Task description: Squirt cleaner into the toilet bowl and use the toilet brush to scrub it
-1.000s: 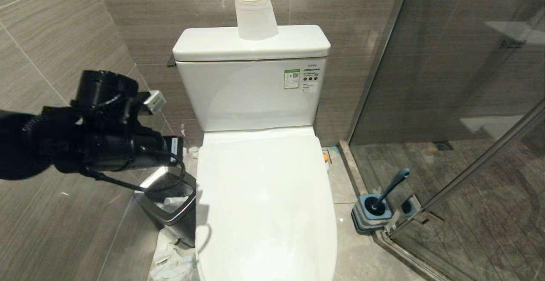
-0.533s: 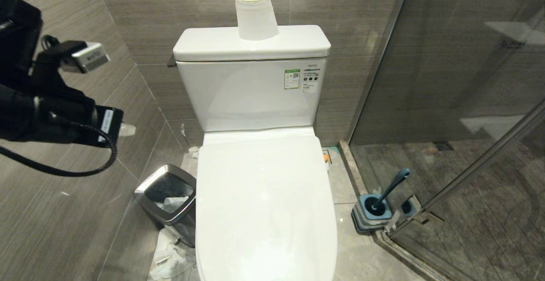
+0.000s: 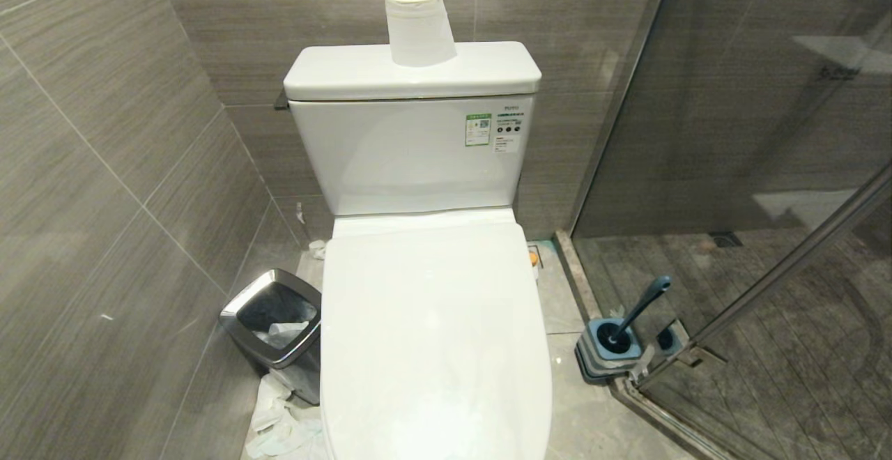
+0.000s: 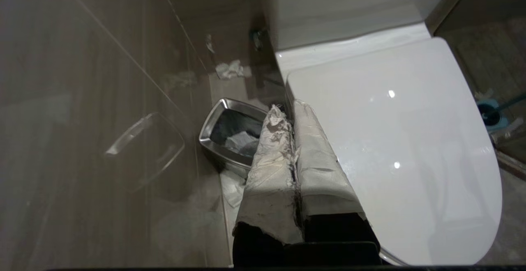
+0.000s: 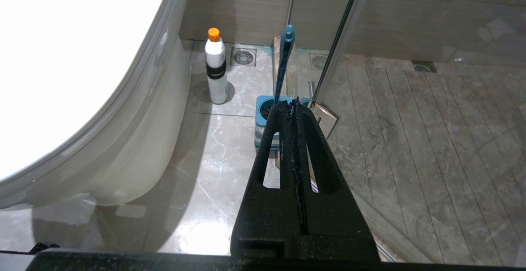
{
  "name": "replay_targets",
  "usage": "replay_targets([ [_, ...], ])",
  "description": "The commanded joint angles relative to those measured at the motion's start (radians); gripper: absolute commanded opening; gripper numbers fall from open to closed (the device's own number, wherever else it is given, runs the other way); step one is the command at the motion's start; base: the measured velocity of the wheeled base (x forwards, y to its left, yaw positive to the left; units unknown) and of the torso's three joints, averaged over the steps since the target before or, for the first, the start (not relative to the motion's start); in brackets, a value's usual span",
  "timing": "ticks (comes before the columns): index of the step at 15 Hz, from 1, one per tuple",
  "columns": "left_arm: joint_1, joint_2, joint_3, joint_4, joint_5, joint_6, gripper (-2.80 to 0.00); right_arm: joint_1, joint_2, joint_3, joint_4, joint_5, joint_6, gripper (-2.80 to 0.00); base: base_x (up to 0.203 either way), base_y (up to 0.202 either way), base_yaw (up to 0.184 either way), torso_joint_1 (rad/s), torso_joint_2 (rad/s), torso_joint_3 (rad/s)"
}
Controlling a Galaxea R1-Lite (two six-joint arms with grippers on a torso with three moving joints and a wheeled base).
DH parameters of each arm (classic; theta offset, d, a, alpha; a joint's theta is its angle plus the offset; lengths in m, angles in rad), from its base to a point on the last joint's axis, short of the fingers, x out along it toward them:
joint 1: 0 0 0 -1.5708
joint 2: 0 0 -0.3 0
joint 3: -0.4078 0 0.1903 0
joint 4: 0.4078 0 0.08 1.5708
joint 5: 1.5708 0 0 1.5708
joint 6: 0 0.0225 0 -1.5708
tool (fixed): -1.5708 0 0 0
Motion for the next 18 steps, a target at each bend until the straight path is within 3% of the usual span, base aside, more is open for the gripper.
replay_targets([
  [1,0.044,-0.218,0.019,0.014,-0.008,0.013,-2.8,0.0,0.002,0.0,-0.001,0.001,-0.001,-2.8,0.0,0.0,0.0,0.0,0.0,0.0],
  [9,0.239,-0.617,0.221,0.02,-0.023,0.041,-2.8,0.0,0.002,0.0,-0.001,0.001,-0.001,-2.8,0.0,0.0,0.0,0.0,0.0,0.0],
  [13,0.237,-0.71,0.331,-0.002,-0.011,0.037,-2.8,0.0,0.002,0.0,-0.001,0.001,-0.001,-2.8,0.0,0.0,0.0,0.0,0.0,0.0],
  [16,0.173,-0.788,0.41,-0.021,-0.006,0.063,-2.8,0.0,0.002,0.0,-0.001,0.001,-0.001,-2.8,0.0,0.0,0.0,0.0,0.0,0.0],
  [18,0.17,-0.86,0.492,-0.02,-0.005,0.078,-2.8,0.0,0.002,0.0,-0.001,0.001,-0.001,-2.8,0.0,0.0,0.0,0.0,0.0,0.0],
])
